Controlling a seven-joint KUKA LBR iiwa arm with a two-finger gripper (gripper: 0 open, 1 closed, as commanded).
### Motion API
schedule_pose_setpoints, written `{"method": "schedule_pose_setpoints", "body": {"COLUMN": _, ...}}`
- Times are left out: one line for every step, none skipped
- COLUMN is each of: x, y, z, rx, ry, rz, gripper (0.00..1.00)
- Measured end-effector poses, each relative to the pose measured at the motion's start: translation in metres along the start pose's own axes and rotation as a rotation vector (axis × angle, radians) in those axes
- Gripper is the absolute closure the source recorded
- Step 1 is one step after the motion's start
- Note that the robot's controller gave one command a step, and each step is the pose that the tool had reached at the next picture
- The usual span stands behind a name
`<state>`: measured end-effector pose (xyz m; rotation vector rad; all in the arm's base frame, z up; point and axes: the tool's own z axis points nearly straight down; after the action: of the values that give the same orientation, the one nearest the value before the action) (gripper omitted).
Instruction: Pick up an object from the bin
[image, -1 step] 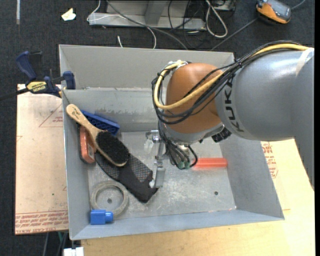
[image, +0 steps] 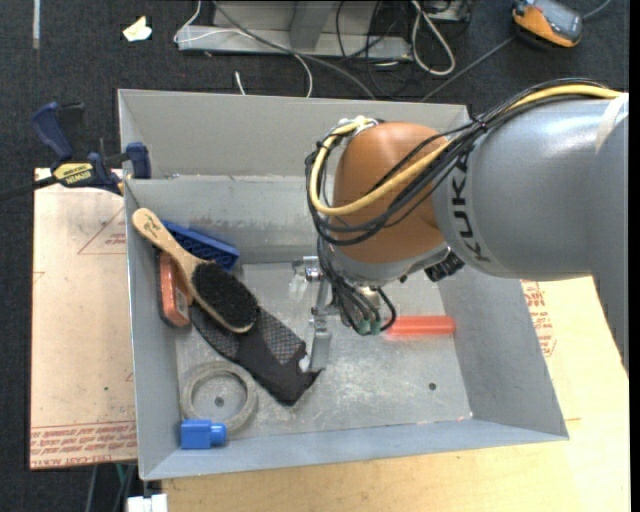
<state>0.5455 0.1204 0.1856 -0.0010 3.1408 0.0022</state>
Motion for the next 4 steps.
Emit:
{"method": "schedule_pose_setpoints", "body": {"x": -0.021, "y": 0.047, "z": 0.019, "rx": 0.000, "ry": -0.004, "rz": -0.197, "gripper": 0.00}}
{"method": "schedule_pose_setpoints", "body": {"x": -0.012, "y": 0.060, "z": 0.038, "rx": -0.002, "ry": -0.001, "rz": -0.095, "gripper": 0.00}}
{"method": "schedule_pose_setpoints", "body": {"x": -0.050, "y": 0.053, "z": 0.056, "rx": -0.002, "ry": -0.003, "rz": 0.072, "gripper": 0.00}}
{"method": "schedule_pose_setpoints", "body": {"x": -0.035, "y": 0.047, "z": 0.038, "rx": -0.002, "ry": -0.001, "rz": -0.312, "gripper": 0.00}}
